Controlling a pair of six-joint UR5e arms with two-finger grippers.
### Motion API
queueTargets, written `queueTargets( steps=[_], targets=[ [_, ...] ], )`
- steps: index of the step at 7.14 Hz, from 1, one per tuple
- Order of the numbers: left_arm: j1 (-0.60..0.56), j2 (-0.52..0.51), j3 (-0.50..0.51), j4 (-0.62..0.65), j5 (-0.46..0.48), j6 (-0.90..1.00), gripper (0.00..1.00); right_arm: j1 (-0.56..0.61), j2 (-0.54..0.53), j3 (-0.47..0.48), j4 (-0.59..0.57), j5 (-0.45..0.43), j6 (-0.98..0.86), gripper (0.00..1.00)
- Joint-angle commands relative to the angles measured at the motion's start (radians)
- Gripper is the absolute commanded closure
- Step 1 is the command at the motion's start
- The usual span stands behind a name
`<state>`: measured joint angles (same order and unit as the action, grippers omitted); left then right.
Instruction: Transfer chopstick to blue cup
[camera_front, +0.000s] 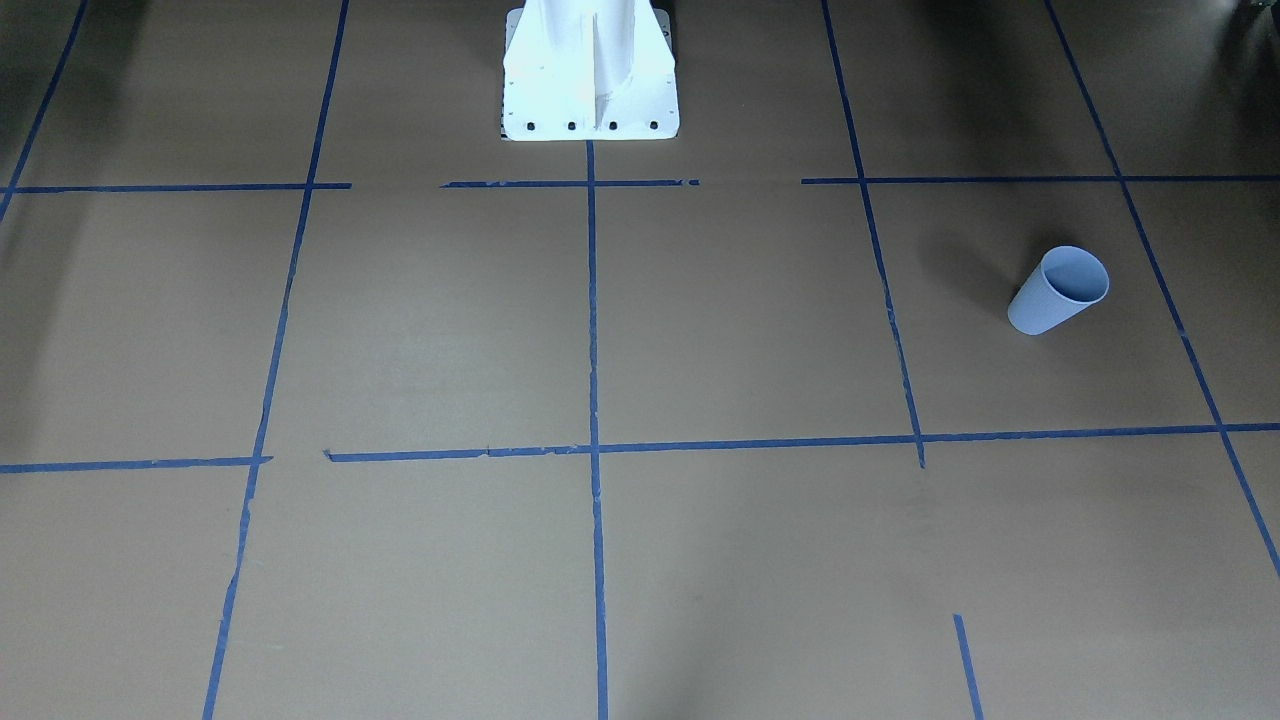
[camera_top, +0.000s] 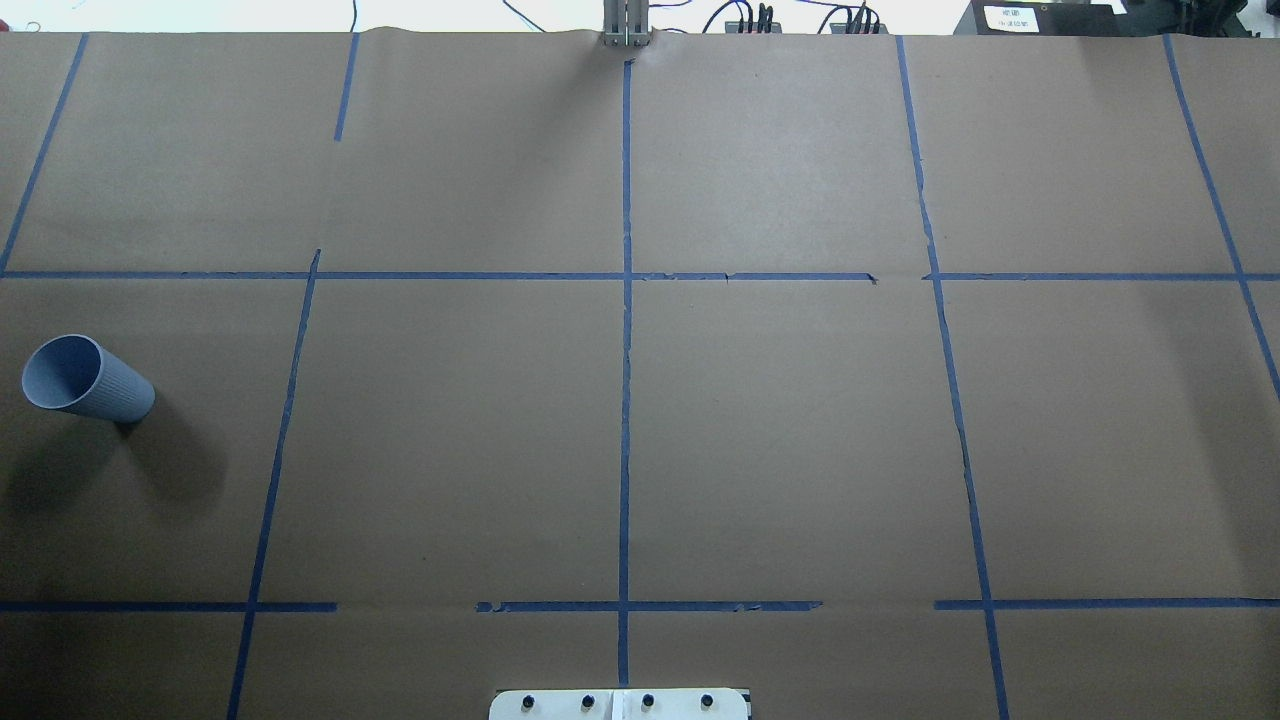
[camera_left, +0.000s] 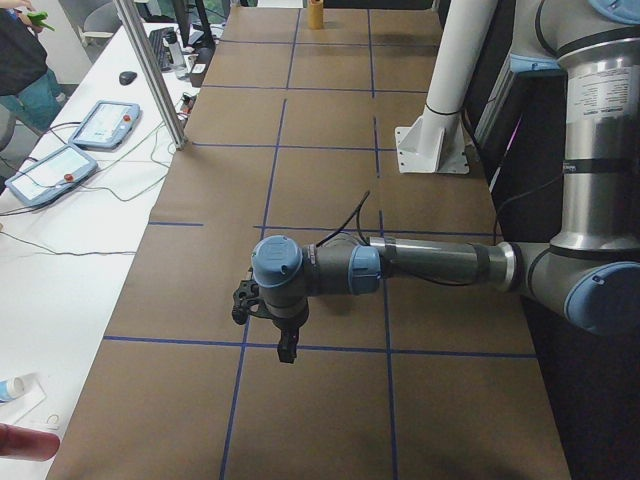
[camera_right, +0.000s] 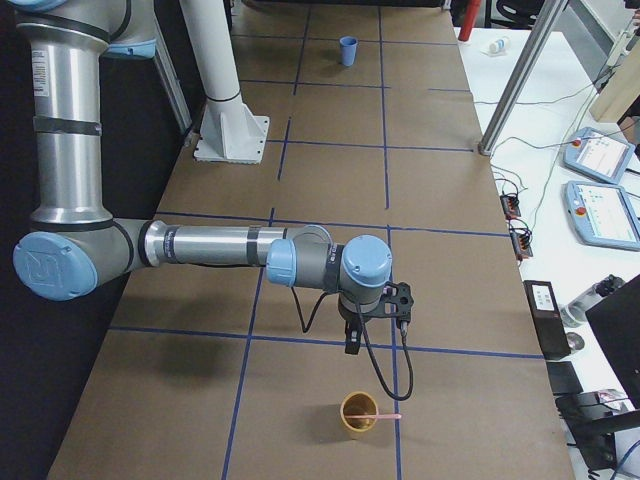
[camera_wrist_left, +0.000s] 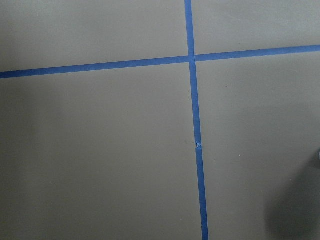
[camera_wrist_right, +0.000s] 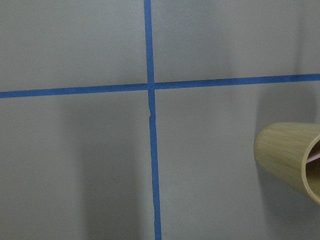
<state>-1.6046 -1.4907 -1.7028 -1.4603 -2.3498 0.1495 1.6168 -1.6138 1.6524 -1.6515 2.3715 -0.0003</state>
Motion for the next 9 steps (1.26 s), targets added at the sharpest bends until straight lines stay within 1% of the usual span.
queueTargets(
  steps=[1,7,8,9],
  targets=[
    [-0.002,0.000,-0.006,0.000,0.000,0.002,0.00,0.000,0.000,0.000,0.004,-0.001,0.006,0.01],
    [-0.002,0.000,-0.009,-0.002,-0.006,-0.001,0.00,0.000,0.000,0.001,0.006,0.002,0.008,0.01],
    [0.000,0.000,-0.023,-0.029,-0.011,-0.001,0.00,0.000,0.002,0.004,0.004,0.003,0.010,0.01],
    [0.014,0.001,-0.029,-0.104,-0.029,-0.060,0.00,0.000,0.002,0.007,0.004,0.003,0.013,0.01]
  ],
)
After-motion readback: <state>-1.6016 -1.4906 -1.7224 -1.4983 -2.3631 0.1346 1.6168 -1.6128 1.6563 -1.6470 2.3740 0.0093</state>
